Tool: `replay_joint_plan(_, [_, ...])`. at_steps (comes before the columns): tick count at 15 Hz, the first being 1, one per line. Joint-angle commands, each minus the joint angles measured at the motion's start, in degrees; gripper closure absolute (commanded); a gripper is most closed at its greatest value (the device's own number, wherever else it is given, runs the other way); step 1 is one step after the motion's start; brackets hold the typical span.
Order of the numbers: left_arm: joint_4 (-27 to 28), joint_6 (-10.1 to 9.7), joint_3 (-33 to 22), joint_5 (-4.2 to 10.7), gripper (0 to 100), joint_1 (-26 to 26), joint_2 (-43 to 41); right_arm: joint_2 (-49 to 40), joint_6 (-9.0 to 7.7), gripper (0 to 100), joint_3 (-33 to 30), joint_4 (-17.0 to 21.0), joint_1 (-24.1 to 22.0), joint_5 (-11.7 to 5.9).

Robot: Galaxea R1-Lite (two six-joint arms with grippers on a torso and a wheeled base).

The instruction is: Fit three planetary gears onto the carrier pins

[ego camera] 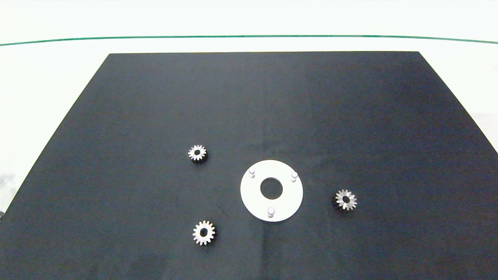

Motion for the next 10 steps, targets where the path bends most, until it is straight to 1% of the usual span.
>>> replay_joint_plan(1, [0.0,-0.01,0.0,0.02,0,0.0,0.0,0.1,0.05,0,0.0,0.0,0.1,0.03])
replay_joint_plan(5, [-0.1,0.16,0.0,0.11,0,0.0,0.0,0.1,-0.04,0,0.0,0.1,0.0,-0.06])
replay_joint_plan(6, [-0.1,0.60,0.0,0.02,0,0.1,0.0,0.1,-0.22,0,0.0,0.2,0.0,-0.15])
replay_joint_plan(8, [-0.1,0.69,0.0,0.02,0,0.1,0.0,0.1,-0.74,0,0.0,0.3,0.0,-0.15])
replay_joint_plan(10, [0.2,1.22,-1.3,0.02,0,0.1,0.0,0.1,-0.92,0,-0.3,0.9,0.0,0.20])
